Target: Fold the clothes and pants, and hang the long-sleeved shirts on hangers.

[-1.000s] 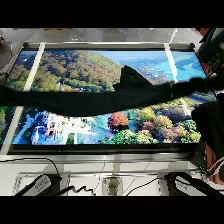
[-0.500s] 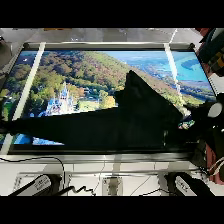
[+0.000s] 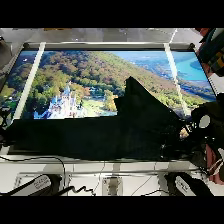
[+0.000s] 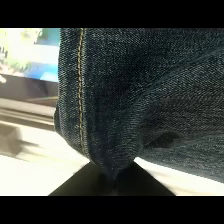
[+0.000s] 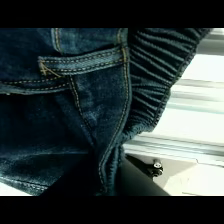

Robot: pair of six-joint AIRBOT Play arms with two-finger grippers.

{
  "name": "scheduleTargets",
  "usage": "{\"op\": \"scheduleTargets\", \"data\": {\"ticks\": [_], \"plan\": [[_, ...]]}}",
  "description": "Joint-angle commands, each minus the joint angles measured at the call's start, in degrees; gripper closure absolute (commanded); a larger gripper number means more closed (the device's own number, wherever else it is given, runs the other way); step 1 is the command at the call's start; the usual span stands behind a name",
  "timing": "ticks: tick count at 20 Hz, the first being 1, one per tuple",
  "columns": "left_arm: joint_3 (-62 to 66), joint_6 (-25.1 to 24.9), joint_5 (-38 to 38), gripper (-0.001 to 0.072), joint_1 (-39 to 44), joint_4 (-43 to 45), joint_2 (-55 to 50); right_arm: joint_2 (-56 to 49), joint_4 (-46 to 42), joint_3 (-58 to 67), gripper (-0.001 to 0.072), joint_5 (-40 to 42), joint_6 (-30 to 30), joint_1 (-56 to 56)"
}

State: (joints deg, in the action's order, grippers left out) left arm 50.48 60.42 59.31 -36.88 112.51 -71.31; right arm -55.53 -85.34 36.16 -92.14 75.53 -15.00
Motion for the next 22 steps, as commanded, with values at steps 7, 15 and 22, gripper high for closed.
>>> {"op": "scheduleTargets", "data": {"ticks": [7,15,22], "plan": [[0.09,7.08,-0.57,0.0181,-0.35,9.42,-0.87,0.04,0.00,-0.33,0.0226,0.98,0.02,0.00],[7.56,14.58,-9.25,0.0234,17.44,-14.01,-0.90,0.04,0.02,4.81,0.0226,12.28,0.07,0.00],[14.73,9.05,-12.00,0.0196,47.65,-60.70,-10.14,0.04,0.02,5.51,0.0227,18.88,0.04,0.00]]}}
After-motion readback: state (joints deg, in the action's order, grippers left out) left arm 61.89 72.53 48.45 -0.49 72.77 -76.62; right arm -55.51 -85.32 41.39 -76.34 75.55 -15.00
